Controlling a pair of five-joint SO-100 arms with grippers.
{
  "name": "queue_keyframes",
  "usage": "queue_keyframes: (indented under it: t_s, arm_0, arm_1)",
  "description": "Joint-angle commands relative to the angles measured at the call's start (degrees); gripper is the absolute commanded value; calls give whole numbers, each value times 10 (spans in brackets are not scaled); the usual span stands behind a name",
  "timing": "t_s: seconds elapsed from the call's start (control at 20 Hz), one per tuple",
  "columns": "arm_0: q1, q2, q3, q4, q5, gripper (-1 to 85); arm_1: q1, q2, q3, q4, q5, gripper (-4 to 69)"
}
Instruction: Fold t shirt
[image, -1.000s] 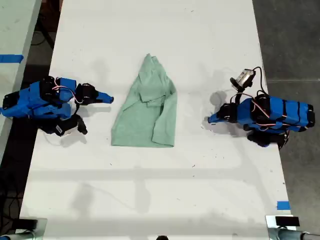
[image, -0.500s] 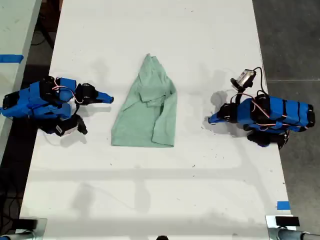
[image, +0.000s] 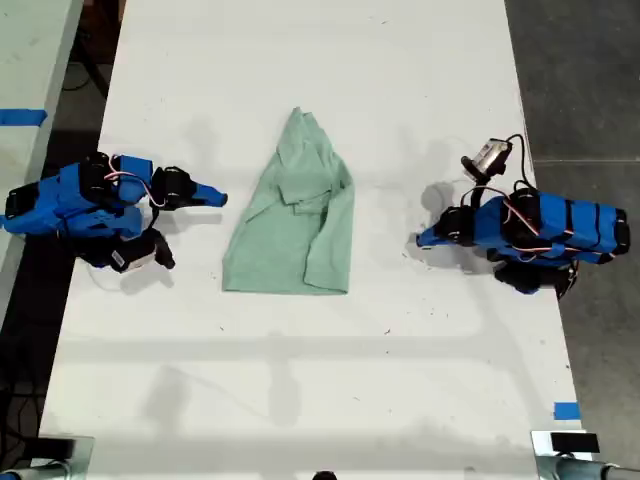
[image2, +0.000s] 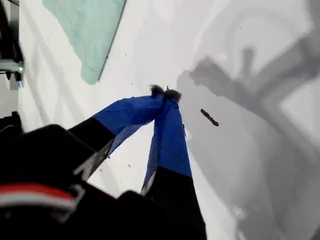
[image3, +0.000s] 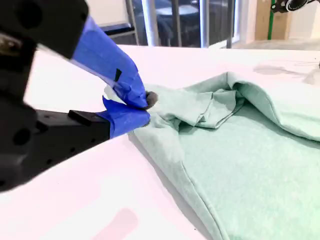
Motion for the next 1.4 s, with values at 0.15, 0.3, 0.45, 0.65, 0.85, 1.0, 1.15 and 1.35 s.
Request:
queue_keyframes:
  t_s: [0.15, 0.3, 0.45, 0.65, 0.85, 1.0, 1.15, 1.35]
  arm_0:
    - [-7, 5, 4, -1, -14, -1]
    - [-12, 5, 10, -16, -10, -1]
    - [-19, 4, 14, -29, 14, 10]
    - [-9, 4, 6, 5, -11, -1]
    - [-22, 6, 4, 14, -29, -1]
    - [0, 6, 4, 6, -12, -1]
    - [-5, 6, 4, 10, -24, -1]
    - [-6, 6, 4, 7, -18, -1]
  arm_1:
    - [7, 9, 33, 4, 11, -9]
    - [1, 9, 33, 4, 13, -9]
    - [35, 9, 33, -22, -69, 17]
    - [11, 9, 33, -4, -20, 18]
    - [23, 9, 33, 10, 26, 17]
    - [8, 9, 33, 9, 4, 17]
    - [12, 9, 33, 9, 10, 17]
    - [13, 9, 33, 9, 6, 17]
